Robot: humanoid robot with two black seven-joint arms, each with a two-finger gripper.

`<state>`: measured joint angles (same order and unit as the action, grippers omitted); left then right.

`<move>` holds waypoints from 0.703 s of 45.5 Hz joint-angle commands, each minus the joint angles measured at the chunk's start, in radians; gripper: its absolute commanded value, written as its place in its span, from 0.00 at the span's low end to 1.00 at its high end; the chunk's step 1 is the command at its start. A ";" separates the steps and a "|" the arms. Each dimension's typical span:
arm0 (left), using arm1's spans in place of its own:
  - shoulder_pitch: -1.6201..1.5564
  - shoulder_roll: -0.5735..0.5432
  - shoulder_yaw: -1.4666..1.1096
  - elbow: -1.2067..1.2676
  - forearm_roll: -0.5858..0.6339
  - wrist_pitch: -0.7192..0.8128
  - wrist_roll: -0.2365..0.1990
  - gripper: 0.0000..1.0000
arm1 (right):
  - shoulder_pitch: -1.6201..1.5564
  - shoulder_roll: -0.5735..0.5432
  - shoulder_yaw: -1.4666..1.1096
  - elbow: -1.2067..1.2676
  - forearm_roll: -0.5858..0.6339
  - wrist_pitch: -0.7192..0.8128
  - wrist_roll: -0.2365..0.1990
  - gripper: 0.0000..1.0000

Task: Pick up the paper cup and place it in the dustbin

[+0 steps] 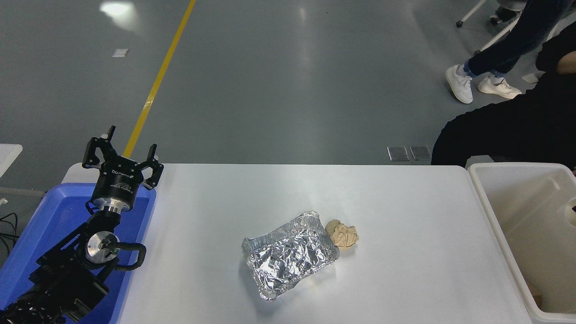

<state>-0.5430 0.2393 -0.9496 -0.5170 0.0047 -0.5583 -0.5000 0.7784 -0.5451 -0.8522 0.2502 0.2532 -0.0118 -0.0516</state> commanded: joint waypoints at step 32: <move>0.000 0.000 0.000 0.000 0.000 0.000 0.000 0.98 | -0.099 0.093 0.081 -0.037 0.001 -0.146 -0.004 0.92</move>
<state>-0.5430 0.2393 -0.9496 -0.5171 0.0046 -0.5583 -0.5001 0.6833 -0.4679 -0.7722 0.2127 0.2565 -0.0894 -0.0592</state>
